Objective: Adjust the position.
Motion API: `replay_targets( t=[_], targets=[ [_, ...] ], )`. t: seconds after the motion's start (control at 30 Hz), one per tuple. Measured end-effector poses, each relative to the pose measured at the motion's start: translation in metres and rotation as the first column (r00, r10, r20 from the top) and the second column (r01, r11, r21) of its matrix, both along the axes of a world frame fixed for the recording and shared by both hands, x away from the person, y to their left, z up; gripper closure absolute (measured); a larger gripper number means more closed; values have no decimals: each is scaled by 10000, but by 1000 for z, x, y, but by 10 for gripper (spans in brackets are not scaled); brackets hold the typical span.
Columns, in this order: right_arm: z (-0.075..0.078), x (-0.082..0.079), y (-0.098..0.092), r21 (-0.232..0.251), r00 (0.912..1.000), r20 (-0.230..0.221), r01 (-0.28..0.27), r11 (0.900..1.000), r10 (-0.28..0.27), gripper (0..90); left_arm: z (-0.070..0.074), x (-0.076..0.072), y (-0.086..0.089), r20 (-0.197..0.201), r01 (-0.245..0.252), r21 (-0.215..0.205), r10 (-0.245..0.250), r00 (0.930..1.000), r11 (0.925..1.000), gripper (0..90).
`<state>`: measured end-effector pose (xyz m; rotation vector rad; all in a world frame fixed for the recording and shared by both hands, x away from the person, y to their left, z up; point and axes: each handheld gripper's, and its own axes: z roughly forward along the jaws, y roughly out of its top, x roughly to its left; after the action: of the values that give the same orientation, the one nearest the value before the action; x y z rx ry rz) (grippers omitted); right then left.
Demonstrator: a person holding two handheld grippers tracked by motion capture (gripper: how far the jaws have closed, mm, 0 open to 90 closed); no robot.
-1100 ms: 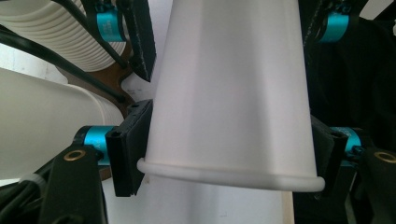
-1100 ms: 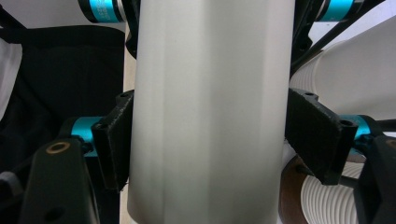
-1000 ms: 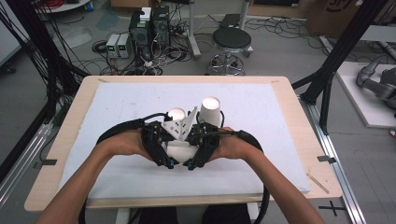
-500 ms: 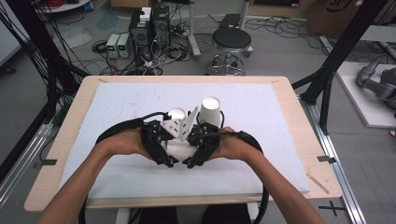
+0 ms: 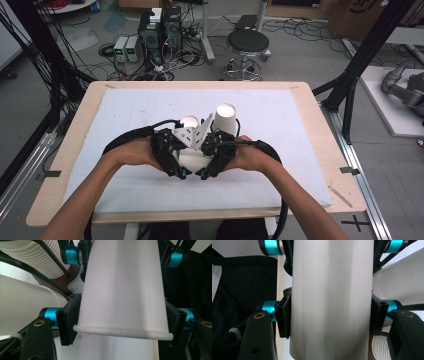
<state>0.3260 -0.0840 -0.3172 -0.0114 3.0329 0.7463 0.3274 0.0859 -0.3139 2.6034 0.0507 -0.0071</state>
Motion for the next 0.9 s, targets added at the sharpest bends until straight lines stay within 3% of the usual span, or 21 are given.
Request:
replay_targets(
  t=[0.07, 0.13, 0.23, 0.3, 0.4, 0.57, 0.6, 0.9],
  targets=[
    [0, 0, 0, 11, 10000, -4, -37, 10000, 37, 365, -1, 1, 0, 8, -52, -78, 52, 10000, 10000, 240],
    [0, 0, 0, -18, 10000, 2, -15, 10000, 15, 365, -2, 3, 1, -250, -77, -142, 74, 9997, 9999, 116],
    [0, -1, -1, 44, 10000, -4, -9, 10000, 9, 364, -3, 4, 3, -198, -216, -380, 209, 9996, 9990, 52],
    [0, 0, -1, 50, 10000, -39, 27, 10000, -27, 364, -5, 2, 4, -308, -454, -747, 432, 9986, 9962, 48],
    [1, 0, -2, 128, 10000, -25, 75, 9999, -74, 364, -5, 3, 7, -349, -323, -937, 292, 9990, 9951, 17],
    [3, 1, -4, 224, 10000, -34, 47, 9997, -46, 364, -5, 1, 9, -313, -521, -1170, 488, 9983, 9918, 17],
    [3, 1, -5, 288, 10000, -20, 72, 9996, -71, 363, -3, 3, 10, -163, -392, -1074, 376, 9992, 9934, 17],
    [7, 2, -13, 909, 9999, 52, 150, 9957, -155, 362, -6, 1, 19, -379, -725, -1889, 665, 9971, 9793, 17]
  ],
)
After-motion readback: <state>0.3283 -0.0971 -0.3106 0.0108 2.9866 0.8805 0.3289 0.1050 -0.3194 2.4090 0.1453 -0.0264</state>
